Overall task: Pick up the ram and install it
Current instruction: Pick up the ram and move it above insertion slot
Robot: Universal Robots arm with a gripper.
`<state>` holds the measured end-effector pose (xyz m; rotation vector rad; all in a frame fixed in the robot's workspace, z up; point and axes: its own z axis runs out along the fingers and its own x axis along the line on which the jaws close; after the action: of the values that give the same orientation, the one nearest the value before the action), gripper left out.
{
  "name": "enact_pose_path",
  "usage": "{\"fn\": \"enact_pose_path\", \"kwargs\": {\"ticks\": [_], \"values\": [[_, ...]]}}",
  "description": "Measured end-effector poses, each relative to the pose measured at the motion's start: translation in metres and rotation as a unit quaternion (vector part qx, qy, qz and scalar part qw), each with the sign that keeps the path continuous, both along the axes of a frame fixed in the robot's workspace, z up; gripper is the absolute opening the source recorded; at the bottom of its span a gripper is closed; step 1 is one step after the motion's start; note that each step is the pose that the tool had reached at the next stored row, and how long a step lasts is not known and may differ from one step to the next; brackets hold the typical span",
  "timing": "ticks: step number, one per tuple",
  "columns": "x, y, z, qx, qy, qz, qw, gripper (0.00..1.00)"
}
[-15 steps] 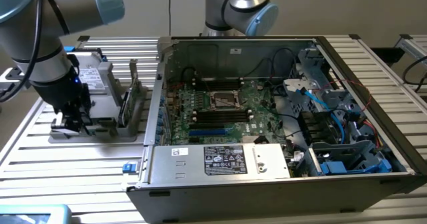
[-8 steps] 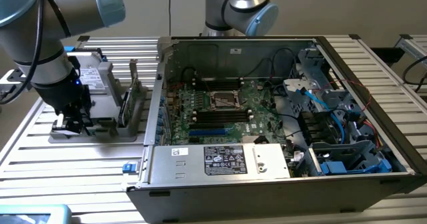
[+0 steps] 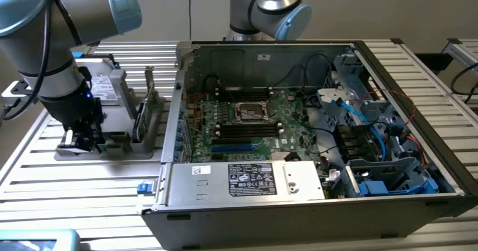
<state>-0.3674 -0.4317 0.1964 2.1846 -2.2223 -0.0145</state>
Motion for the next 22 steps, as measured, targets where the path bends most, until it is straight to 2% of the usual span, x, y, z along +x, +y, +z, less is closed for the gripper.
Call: {"fn": "enact_pose_path", "kwargs": {"ticks": [2, 4, 5, 7, 10, 19, 22], "values": [[0.000, 0.0001, -0.0001, -0.0001, 0.0002, 0.000, 1.0000, 0.34], [0.000, 0.0001, 0.0005, 0.0000, 0.0001, 0.000, 1.0000, 0.22], [0.000, 0.0002, 0.0026, 0.0001, 0.0000, 0.000, 1.0000, 0.16], [0.000, 0.0001, 0.0107, 0.0000, -0.0003, 0.000, 1.0000, 0.13], [0.000, 0.0001, 0.0229, -0.0001, -0.0011, 0.000, 1.0000, 0.13], [-0.001, 0.0001, 0.0553, 0.0000, -0.0082, 0.000, 1.0000, 0.13], [-0.001, 0.0001, 0.0683, 0.0000, -0.0090, 0.000, 1.0000, 0.13]]}}
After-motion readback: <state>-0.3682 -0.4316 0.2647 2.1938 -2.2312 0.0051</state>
